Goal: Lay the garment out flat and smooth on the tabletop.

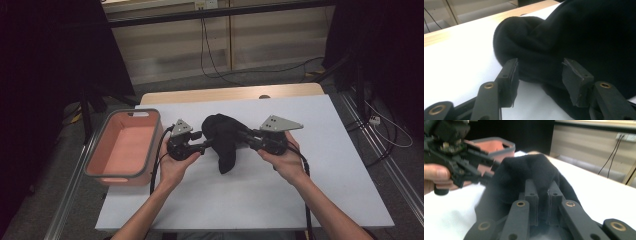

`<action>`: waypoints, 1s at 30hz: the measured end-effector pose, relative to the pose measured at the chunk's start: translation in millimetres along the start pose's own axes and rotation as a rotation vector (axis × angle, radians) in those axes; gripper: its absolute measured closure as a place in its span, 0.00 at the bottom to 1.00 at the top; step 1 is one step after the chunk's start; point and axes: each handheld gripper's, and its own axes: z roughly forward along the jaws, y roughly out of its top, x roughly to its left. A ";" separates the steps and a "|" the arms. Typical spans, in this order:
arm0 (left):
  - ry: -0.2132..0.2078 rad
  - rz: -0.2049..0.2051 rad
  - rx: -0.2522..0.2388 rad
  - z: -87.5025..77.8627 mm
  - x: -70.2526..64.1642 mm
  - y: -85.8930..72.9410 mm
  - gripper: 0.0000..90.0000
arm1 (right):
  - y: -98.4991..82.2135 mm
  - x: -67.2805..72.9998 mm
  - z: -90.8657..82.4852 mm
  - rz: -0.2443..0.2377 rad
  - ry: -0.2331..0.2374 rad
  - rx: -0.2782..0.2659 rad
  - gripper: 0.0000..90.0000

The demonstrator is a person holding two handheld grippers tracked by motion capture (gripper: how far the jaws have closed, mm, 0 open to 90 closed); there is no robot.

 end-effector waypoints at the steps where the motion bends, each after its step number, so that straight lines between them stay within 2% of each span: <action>1: -0.001 0.001 -0.003 -1.5 0.2 0.4 0.53 | 3.3 -1.4 -3.6 -0.002 -0.001 -0.016 0.92; 5: -0.004 0.010 -0.003 -1.7 -0.9 0.5 0.54 | 17.1 -7.4 -18.8 0.006 -0.031 -0.078 0.92; 11: -0.059 0.050 0.054 13.8 -14.2 -3.6 0.54 | 30.3 -23.5 -41.4 0.041 -0.120 -0.156 0.92; 13: -0.086 0.080 0.083 23.6 -23.0 -6.4 0.53 | 29.5 -30.8 -45.5 0.035 -0.165 -0.155 0.92; 14: -0.107 0.093 0.100 28.4 -27.0 -8.3 0.51 | 27.7 -34.4 -46.4 0.046 -0.170 -0.150 0.92; 15: -0.129 0.089 0.114 33.7 -32.1 -10.9 0.50 | 25.2 -37.8 -46.3 0.054 -0.177 -0.145 0.92; 17: -0.146 0.111 0.153 44.2 -40.2 -15.6 0.46 | 19.2 -43.9 -44.1 0.068 -0.191 -0.126 0.92; 20: -0.144 0.137 0.200 59.0 -47.8 -23.5 0.37 | 11.1 -49.4 -39.6 0.080 -0.197 -0.095 0.92; 22: -0.129 0.146 0.226 66.7 -48.2 -28.4 0.32 | 6.8 -50.7 -36.2 0.088 -0.198 -0.077 0.92; 23: -0.139 0.144 0.240 69.4 -47.6 -29.9 0.29 | 5.2 -51.1 -34.5 0.090 -0.195 -0.070 0.92; 25: -0.121 0.150 0.268 74.6 -46.2 -34.1 0.29 | 3.5 -50.6 -32.3 0.089 -0.192 -0.063 0.92; 27: -0.101 0.153 0.266 74.1 -45.7 -34.1 0.35 | 2.6 -50.2 -31.4 0.089 -0.184 -0.056 0.91; 28: -0.103 0.140 0.260 73.2 -44.8 -33.5 0.44 | 2.2 -50.1 -31.0 0.089 -0.183 -0.054 0.91; 30: -0.108 0.129 0.259 70.0 -41.4 -32.5 0.76 | 1.6 -50.4 -31.1 0.089 -0.184 -0.050 0.91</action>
